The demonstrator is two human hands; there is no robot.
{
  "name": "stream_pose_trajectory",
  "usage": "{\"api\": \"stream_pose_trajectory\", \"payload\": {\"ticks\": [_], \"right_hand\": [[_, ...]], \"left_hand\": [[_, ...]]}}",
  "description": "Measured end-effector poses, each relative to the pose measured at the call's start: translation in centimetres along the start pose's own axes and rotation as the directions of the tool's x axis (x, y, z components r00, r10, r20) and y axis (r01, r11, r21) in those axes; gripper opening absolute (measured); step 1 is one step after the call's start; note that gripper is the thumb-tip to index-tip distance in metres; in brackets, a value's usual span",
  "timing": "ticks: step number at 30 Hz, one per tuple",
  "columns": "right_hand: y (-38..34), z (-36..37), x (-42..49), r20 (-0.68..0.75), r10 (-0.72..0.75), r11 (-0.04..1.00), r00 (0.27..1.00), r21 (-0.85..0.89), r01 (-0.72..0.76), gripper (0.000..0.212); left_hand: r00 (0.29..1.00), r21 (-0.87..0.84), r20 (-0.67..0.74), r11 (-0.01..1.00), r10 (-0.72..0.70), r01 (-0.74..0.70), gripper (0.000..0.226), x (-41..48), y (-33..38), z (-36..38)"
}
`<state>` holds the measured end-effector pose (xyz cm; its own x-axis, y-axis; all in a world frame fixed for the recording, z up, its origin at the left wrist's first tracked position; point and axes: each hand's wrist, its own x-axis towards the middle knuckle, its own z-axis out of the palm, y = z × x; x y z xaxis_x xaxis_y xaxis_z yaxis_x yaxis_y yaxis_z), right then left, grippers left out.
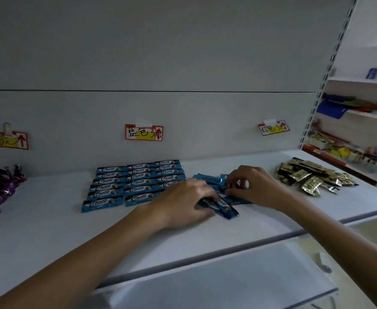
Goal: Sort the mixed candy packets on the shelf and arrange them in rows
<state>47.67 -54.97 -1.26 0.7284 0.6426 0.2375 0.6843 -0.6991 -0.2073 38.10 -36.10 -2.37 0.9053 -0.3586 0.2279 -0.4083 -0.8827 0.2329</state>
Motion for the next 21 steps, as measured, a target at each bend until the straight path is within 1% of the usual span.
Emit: {"api": "stream_pose_trajectory", "payload": {"ticks": [2,3,4,7,9,11,13,16,18,19,21], "right_hand": [[-0.1,-0.2,-0.7,-0.056,-0.029,0.999,0.998,0.040,0.032,0.027],[-0.4,-0.3,-0.9,-0.063,-0.043,0.997,0.997,0.067,0.047,0.028],[-0.8,-0.3,-1.1,-0.037,-0.057,0.994,0.998,0.088,0.060,0.031],[-2.1,0.0,-1.2,0.100,-0.103,0.991,0.990,0.095,0.094,0.036],[-2.5,0.1,-0.8,0.124,-0.112,0.988,0.986,0.119,0.097,0.033],[-2.5,0.0,-0.4,0.123,-0.107,0.986,0.987,0.144,0.089,0.030],[-2.5,0.1,-0.3,0.104,-0.110,0.981,0.988,0.168,0.092,0.026],[-2.2,0.3,-0.2,0.029,-0.100,0.980,0.995,0.175,0.093,0.023],[-2.1,0.2,-0.2,-0.029,-0.073,0.975,0.997,0.210,0.078,0.024],[-2.2,0.1,-0.3,-0.045,-0.069,0.973,0.997,0.217,0.077,0.024],[-2.6,0.3,-0.3,-0.051,-0.086,0.971,0.995,0.221,0.095,0.026]], "left_hand": [[1.000,0.003,0.000,1.000,-0.022,0.022,0.034,0.3,0.1,0.2],[0.999,-0.008,-0.013,0.999,-0.032,0.032,0.033,0.3,0.1,0.3],[0.999,-0.031,-0.033,0.999,-0.037,0.036,0.033,0.2,0.0,0.2],[0.993,-0.113,-0.092,0.992,-0.068,0.058,0.039,-0.1,-0.3,0.2],[0.988,-0.139,-0.124,0.987,-0.095,0.077,0.037,-0.4,-0.3,0.2],[0.983,-0.133,-0.151,0.987,-0.106,0.086,0.029,-0.8,-0.3,0.2],[0.979,-0.127,-0.164,0.987,-0.118,0.098,0.024,-1.2,-0.3,0.2],[0.975,-0.107,-0.187,0.989,-0.118,0.099,0.020,-2.0,-0.3,0.1],[0.984,-0.038,-0.161,0.996,-0.081,0.076,0.013,-2.7,-0.4,-0.1],[0.990,0.000,-0.130,0.998,-0.059,0.059,0.016,-3.2,-0.5,-0.1],[0.996,0.025,-0.079,0.999,-0.032,0.035,0.025,-4.2,-0.8,-0.4]]}}
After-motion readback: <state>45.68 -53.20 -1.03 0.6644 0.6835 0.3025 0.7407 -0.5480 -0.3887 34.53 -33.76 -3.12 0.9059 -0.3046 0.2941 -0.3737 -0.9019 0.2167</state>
